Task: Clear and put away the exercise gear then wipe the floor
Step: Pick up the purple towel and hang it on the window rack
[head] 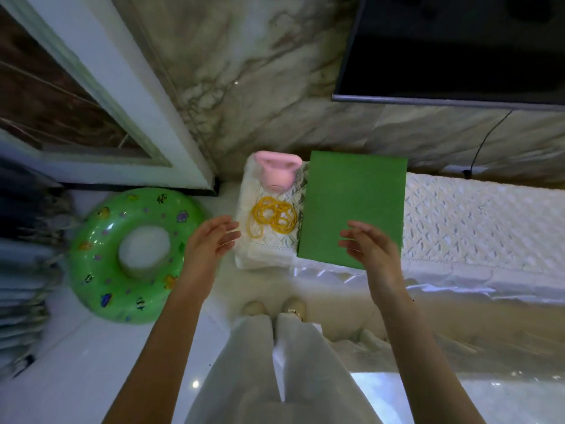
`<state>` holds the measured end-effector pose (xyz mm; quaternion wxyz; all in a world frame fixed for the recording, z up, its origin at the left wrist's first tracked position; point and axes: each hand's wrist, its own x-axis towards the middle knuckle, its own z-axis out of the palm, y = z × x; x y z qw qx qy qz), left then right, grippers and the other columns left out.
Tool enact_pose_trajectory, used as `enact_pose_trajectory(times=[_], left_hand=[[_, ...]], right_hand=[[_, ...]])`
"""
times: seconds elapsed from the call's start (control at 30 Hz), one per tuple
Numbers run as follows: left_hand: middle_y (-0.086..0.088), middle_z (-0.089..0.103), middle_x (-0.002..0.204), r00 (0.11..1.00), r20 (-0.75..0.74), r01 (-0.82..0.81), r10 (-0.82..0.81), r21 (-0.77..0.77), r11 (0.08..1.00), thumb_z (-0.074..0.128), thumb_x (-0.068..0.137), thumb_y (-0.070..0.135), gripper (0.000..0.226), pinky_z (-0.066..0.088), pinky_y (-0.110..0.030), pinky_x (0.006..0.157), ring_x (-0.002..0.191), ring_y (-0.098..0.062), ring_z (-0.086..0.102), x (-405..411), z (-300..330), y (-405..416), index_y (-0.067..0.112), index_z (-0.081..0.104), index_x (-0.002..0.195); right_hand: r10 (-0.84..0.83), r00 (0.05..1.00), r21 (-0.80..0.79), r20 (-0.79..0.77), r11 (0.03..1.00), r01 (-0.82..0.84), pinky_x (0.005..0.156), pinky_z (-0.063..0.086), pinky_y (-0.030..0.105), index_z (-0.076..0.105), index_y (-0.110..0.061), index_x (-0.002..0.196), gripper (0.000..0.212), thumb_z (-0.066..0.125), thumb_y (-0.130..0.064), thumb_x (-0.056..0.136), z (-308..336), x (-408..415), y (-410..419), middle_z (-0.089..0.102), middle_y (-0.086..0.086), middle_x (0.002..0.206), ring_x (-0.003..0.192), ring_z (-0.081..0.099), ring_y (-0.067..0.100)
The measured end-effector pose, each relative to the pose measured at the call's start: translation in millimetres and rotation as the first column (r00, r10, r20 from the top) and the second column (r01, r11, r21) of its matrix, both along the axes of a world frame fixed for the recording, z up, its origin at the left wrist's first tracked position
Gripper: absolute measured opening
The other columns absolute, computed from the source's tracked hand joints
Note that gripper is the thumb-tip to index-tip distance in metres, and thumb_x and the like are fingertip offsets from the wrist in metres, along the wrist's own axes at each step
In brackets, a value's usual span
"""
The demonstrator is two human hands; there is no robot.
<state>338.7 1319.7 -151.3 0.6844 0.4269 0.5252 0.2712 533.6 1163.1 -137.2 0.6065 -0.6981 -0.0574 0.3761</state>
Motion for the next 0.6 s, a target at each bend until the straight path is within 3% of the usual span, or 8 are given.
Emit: enact_pose_trajectory(times=[0.13, 0.3, 0.5, 0.6], left_hand=[[0.006, 0.072, 0.069, 0.988, 0.108, -0.107, 0.107, -0.005, 0.994, 0.040, 0.096, 0.004, 0.022, 0.053, -0.014, 0.066, 0.065, -0.004, 0.067, -21, 39, -4, 0.012, 0.058, 0.089], [0.007, 0.069, 0.063, 0.977, 0.173, -0.136, 0.126, 0.051, 0.989, 0.038, 0.096, 0.003, 0.023, 0.052, -0.015, 0.064, 0.062, -0.004, 0.066, -33, 73, -6, 0.011, 0.058, 0.087], [0.009, 0.068, 0.060, 0.994, 0.086, 0.059, -0.074, 0.170, 0.984, 0.039, 0.096, 0.001, 0.025, 0.049, -0.014, 0.061, 0.058, 0.000, 0.063, -32, 90, -8, 0.013, 0.057, 0.082], [0.003, 0.067, 0.069, 0.984, 0.052, 0.158, -0.172, 0.209, 0.965, 0.040, 0.096, 0.002, 0.026, 0.048, -0.013, 0.061, 0.058, 0.001, 0.062, -37, 93, -7, 0.014, 0.058, 0.083]], right_hand=[[0.039, 0.999, 0.041, -0.004, 0.998, -0.039, 0.063, 0.049, 0.016, 0.064, -0.016, 0.090, 0.022, 0.046, -0.003, 0.094, 27, -10, 11, 0.070, -0.008, 0.067, 0.061, 0.064, 0.003], [0.070, 0.997, 0.120, -0.027, 0.991, -0.066, 0.061, 0.049, 0.015, 0.063, -0.016, 0.089, 0.022, 0.046, -0.002, 0.094, 53, -25, 15, 0.070, -0.007, 0.066, 0.060, 0.064, 0.005], [-0.070, 0.996, 0.166, -0.051, 0.983, 0.078, 0.062, 0.047, 0.016, 0.064, -0.016, 0.087, 0.022, 0.047, -0.002, 0.093, 72, -50, -5, 0.070, -0.006, 0.066, 0.060, 0.063, 0.006], [-0.169, 0.984, 0.149, -0.060, 0.973, 0.176, 0.064, 0.047, 0.018, 0.064, -0.016, 0.088, 0.022, 0.048, -0.001, 0.092, 73, -73, -19, 0.070, -0.005, 0.068, 0.062, 0.063, 0.008]])
